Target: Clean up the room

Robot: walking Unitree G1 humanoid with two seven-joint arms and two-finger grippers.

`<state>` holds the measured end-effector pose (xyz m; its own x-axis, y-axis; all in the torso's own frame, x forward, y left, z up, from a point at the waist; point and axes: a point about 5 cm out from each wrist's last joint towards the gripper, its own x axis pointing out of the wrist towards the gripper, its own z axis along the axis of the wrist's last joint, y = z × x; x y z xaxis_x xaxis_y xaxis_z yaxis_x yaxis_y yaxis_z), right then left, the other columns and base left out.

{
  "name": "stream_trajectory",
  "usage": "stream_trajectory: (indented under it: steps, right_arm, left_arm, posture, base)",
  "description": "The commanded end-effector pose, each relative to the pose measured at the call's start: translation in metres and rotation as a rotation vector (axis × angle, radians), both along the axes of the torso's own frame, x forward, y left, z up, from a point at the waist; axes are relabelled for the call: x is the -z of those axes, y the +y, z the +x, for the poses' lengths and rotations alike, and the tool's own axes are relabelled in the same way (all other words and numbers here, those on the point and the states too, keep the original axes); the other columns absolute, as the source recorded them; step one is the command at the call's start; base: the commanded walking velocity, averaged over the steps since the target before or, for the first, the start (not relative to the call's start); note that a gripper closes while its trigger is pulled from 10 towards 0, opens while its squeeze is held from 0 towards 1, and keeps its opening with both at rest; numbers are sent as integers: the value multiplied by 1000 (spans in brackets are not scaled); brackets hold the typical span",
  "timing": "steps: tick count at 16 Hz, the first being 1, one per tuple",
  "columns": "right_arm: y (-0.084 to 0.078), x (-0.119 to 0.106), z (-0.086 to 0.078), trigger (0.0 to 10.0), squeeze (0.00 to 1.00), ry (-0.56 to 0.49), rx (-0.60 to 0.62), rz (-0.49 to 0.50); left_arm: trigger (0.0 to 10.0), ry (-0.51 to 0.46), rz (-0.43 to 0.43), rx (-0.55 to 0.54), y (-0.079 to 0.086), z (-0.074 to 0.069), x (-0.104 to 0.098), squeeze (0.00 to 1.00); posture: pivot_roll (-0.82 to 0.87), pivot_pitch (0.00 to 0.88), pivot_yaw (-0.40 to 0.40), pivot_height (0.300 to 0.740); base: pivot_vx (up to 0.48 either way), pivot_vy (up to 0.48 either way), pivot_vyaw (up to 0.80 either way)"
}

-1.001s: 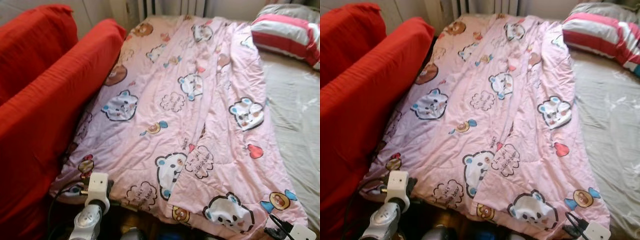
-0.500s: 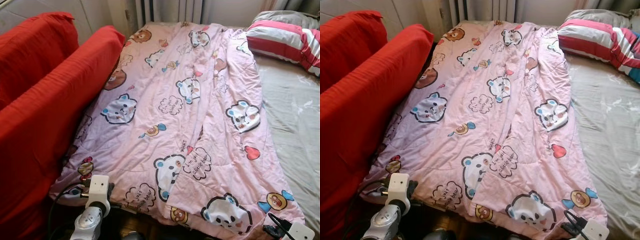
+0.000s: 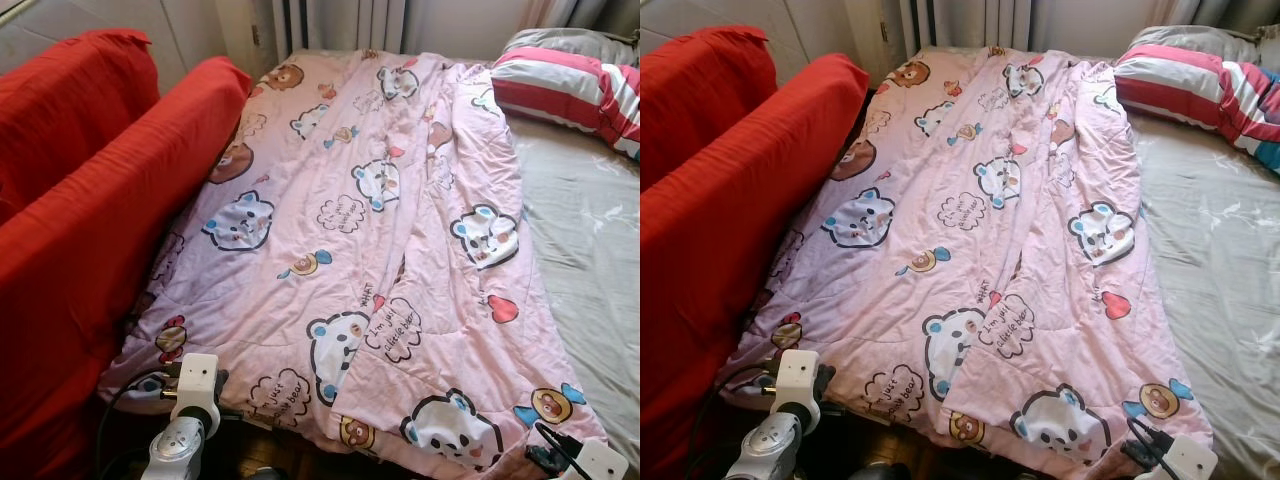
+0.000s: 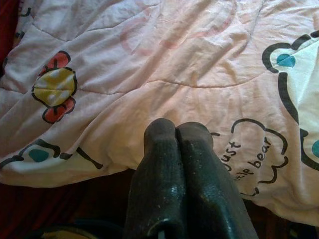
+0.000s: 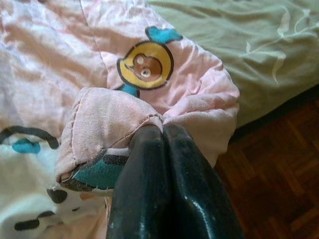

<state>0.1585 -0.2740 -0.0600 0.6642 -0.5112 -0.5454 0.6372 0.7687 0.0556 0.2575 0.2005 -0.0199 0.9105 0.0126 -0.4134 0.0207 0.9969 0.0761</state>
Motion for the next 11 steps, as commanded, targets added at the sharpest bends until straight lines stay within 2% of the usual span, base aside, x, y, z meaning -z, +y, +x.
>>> stream_trajectory:
  steps: [1,5,11]
  right_arm:
    - [2,6,-9,10000,0,42,2,11]
    - [2,5,-7,10000,0,34,8,18]
    - [4,5,-7,10000,0,30,11,19]
  left_arm:
    - [10000,68,10,-10,3,-13,12,0]
    - [10000,76,22,-3,2,-14,13,0]
    - [10000,63,19,6,1,-11,10,0]
  posture:
    - [77,188,19,740]
    - [76,189,18,740]
    - [78,196,19,740]
  base:
    - [0,0,0]
    - [0,0,0]
    - [0,-266,0]
